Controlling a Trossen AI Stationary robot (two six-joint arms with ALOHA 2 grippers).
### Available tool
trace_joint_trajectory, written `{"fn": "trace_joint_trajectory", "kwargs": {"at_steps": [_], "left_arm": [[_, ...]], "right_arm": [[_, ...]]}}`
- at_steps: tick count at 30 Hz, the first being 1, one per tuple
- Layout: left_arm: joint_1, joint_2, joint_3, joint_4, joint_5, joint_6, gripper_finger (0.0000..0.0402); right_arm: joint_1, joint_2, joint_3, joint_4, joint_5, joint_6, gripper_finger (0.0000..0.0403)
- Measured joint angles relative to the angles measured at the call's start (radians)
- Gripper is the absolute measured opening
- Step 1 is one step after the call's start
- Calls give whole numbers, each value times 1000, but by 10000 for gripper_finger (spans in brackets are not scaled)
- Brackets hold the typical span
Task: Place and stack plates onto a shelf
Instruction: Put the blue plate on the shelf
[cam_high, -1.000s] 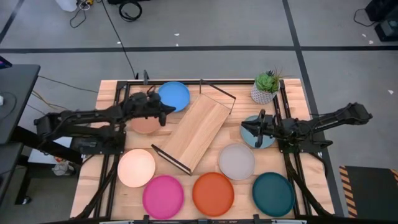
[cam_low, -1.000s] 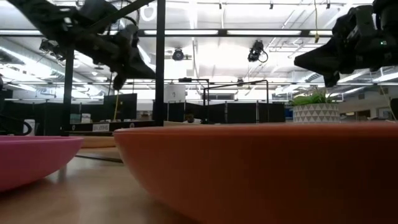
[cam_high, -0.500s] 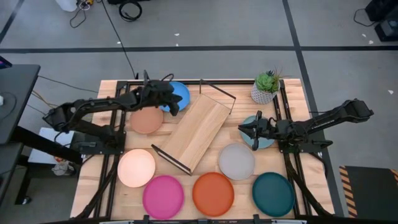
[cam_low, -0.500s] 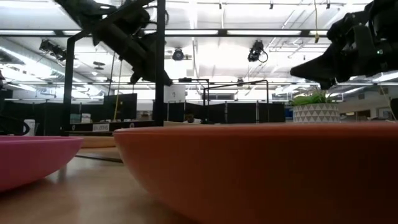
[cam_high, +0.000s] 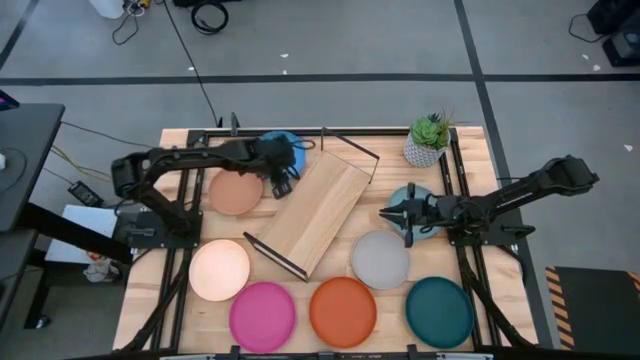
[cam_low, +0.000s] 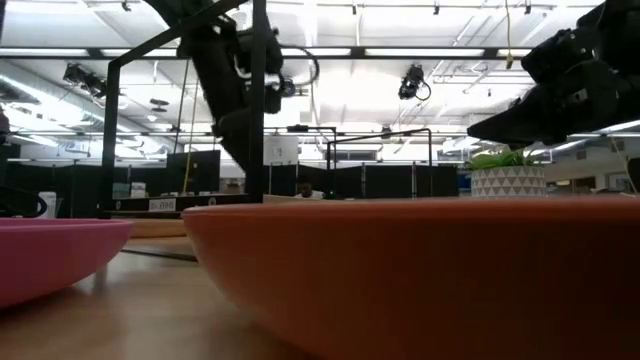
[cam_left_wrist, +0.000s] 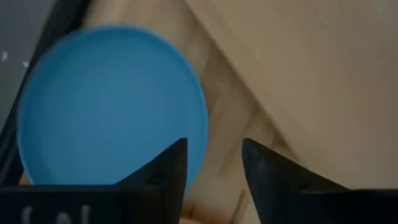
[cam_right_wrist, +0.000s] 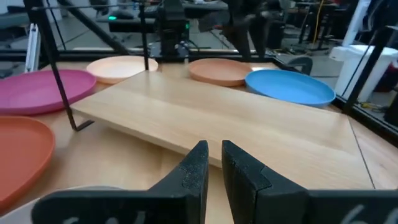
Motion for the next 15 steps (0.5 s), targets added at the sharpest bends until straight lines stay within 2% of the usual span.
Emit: {"fn": "trace_joint_trajectory", "kwargs": {"at_steps": [5,10,15], "left_arm": [[9,77,7,-29,-13,56,171],[15,142,7,-31,-80,130,171],[36,182,7,-35,-83,149,171]], "right_arm": [[0,29,0,56,-10,-54,53],[0,51,0,125,-76,-97,53],[0,79,0,126,-102,-97,53]]}}
